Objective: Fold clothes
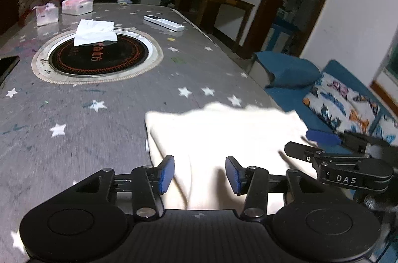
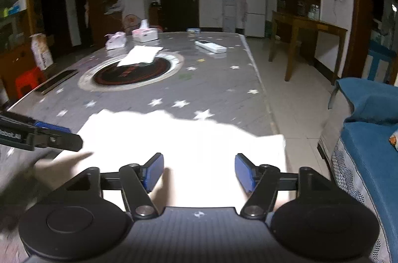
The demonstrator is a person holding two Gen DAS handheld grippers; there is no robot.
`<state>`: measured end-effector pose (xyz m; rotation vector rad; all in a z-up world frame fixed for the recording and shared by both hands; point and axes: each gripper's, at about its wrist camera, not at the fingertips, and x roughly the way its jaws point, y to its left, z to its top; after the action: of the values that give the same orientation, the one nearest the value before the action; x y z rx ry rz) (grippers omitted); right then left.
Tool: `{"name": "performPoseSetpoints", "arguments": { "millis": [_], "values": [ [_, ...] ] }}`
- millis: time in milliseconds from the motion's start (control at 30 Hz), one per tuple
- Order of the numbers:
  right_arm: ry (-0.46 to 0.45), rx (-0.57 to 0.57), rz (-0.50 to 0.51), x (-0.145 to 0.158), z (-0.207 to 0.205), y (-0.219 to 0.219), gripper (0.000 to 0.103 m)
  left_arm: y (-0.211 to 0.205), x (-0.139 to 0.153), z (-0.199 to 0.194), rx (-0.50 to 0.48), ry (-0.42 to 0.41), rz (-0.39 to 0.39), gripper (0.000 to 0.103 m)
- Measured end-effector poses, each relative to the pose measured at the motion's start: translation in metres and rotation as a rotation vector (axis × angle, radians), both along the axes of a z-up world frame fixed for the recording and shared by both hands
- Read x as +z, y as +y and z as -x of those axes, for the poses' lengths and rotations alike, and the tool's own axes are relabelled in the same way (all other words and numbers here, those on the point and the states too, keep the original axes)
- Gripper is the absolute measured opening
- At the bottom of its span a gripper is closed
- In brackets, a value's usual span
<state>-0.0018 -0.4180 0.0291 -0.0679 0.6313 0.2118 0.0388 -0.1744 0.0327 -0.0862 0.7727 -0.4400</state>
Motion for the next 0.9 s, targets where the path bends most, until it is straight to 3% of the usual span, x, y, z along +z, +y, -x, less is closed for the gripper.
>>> {"name": "performPoseSetpoints", "arguments": {
  "millis": [233, 300, 467, 533, 633, 900],
  "values": [
    [-0.009, 0.052, 0.060, -0.005, 0.037, 0.021, 0.074, 0.001, -0.011, 0.020, 0.015, 0.003, -0.050, 0.053],
    [-0.006, 0.044, 0.059, -0.005, 0.043, 0.022, 0.085, 0.005, -0.009, 0.023, 0.031, 0.012, -0.039, 0.054],
    [0.005, 0.008, 0.043, -0.006, 0.055, 0.022, 0.088, 0.006, -0.005, 0.039, 0.051, 0.008, -0.060, 0.071],
    [0.009, -0.007, 0.037, -0.006, 0.060, 0.021, 0.098, 0.005, -0.005, 0.046, 0.054, 0.011, -0.064, 0.076],
    [0.016, -0.028, 0.027, -0.006, 0.067, 0.021, 0.103, 0.004, -0.007, 0.058, 0.064, 0.011, -0.082, 0.085],
    [0.033, -0.085, 0.002, -0.007, 0.086, 0.020, 0.103, -0.001, -0.007, 0.082, 0.064, 0.002, -0.083, 0.101]
  ]
}}
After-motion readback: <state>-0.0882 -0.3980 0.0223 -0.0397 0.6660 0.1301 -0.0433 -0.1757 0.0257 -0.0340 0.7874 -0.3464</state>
